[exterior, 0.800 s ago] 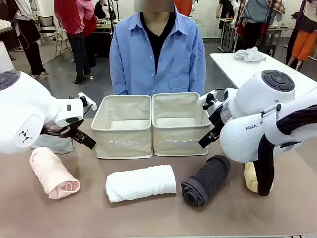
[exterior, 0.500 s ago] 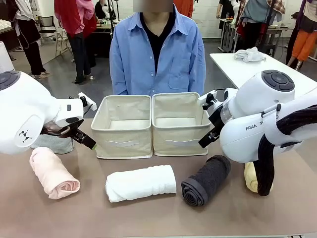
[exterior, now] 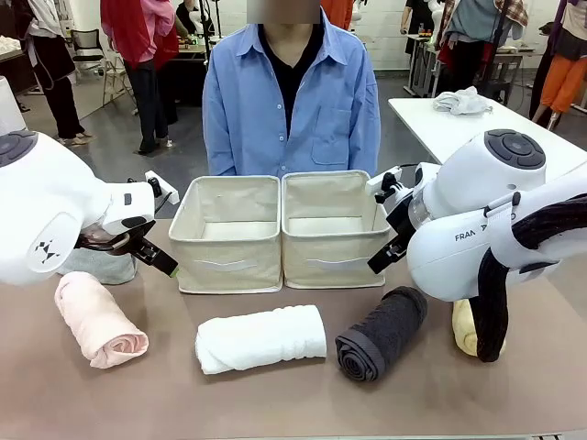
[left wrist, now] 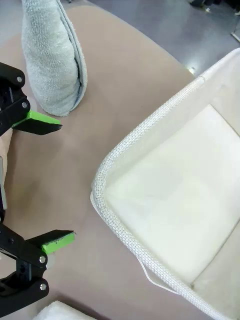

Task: Sort the towels based on their folding style.
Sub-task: Pick up one triangle-folded towel and place it in the left Fabric basket.

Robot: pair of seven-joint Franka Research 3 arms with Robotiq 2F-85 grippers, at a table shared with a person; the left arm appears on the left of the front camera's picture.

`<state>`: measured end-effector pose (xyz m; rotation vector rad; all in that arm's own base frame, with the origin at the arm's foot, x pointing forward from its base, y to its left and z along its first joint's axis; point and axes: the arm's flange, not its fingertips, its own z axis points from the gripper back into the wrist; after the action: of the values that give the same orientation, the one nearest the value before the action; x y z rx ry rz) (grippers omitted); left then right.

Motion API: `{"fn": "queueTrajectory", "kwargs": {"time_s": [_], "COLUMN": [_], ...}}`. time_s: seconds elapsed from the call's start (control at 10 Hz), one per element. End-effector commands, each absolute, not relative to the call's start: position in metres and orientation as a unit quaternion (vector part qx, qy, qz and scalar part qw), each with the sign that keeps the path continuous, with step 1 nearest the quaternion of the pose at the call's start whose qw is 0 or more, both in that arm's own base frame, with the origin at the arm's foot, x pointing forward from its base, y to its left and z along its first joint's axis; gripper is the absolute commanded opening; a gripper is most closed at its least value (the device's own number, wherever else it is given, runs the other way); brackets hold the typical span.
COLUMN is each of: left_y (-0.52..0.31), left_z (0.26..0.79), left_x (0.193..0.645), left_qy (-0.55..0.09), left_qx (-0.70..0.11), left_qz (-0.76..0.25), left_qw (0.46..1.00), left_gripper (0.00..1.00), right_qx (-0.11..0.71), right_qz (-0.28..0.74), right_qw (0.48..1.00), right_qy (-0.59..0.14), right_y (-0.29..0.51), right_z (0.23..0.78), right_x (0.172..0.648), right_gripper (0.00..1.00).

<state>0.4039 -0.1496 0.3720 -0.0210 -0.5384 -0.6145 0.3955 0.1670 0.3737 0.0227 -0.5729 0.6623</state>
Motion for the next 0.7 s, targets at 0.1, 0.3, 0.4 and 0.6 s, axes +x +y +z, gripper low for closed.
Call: {"fn": "queueTrajectory", "kwargs": {"time_s": [0.1, 0.3, 0.4, 0.6], "left_y": [-0.1496, -0.1496, -0.1496, -0.1496], "left_z": [0.372, 0.372, 0.372, 0.372], "left_x": [0.4039, 0.4039, 0.4039, 0.4039], "left_qy": [-0.262, -0.262, -0.262, -0.262], "left_qx": [-0.01, -0.01, -0.01, -0.01], "left_qz": [-0.299, -0.299, -0.299, -0.299], "left_qw": [0.918, 0.918, 0.918, 0.918], "left_gripper": [1.0, 1.0, 1.0, 1.0], "right_qx": [0.011, 0.011, 0.011, 0.011], "right_qz": [0.321, 0.321, 0.321, 0.321], "right_qw": [0.906, 0.906, 0.906, 0.906], "right_qy": [-0.277, -0.277, -0.277, -0.277], "right_y": [0.167, 0.167, 0.167, 0.167], "right_z": [0.3737, 0.3737, 0.3737, 0.3737], "right_x": [0.3955, 0.3955, 0.3955, 0.3955], "right_gripper": [1.0, 1.0, 1.0, 1.0]}}
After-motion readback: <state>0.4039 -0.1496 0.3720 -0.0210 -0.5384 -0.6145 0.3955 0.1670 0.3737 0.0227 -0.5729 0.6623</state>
